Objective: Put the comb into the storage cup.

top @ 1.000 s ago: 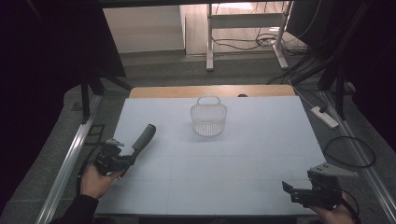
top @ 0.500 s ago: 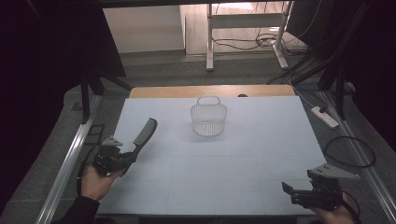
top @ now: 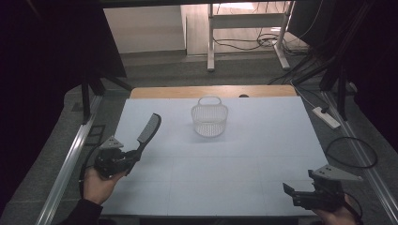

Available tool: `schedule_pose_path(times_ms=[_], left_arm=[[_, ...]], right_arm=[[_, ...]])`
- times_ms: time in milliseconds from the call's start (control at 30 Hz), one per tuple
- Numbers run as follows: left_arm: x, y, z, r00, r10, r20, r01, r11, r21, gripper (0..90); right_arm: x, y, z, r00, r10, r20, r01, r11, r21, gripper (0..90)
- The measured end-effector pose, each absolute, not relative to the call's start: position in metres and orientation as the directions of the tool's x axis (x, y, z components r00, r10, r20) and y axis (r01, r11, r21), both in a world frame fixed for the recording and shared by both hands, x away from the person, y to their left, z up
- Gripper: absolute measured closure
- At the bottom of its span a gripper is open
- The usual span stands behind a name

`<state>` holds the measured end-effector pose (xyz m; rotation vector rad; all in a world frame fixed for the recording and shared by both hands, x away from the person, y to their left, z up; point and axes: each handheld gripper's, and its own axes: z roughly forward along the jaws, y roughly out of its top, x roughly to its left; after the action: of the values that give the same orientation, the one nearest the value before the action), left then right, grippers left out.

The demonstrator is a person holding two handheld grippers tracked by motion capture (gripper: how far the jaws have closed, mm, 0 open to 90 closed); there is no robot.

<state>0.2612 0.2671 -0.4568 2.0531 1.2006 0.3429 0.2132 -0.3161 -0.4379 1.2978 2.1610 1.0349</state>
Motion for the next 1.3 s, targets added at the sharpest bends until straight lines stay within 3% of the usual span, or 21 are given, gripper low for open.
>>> schedule_pose_path(times_ms=[467,967,1300], left_arm=[[0.254,0.246,-0.449,0.586,0.796,-0.151,0.607,-0.307,0.733,73.0],[0.247,0.219,-0.442,0.631,0.758,-0.166,0.575,-0.313,0.756,73.0],[0.247,0.205,-0.437,0.647,0.740,-0.184,0.560,-0.298,0.773,73.0]], right_arm=[[0.212,-0.316,-0.432,-0.521,0.853,0.024,0.482,0.271,0.833,0.0],[0.220,-0.299,-0.424,-0.648,0.761,0.030,0.407,0.313,0.858,0.0],[0.231,-0.289,-0.414,-0.672,0.738,0.063,0.407,0.296,0.864,0.0]])
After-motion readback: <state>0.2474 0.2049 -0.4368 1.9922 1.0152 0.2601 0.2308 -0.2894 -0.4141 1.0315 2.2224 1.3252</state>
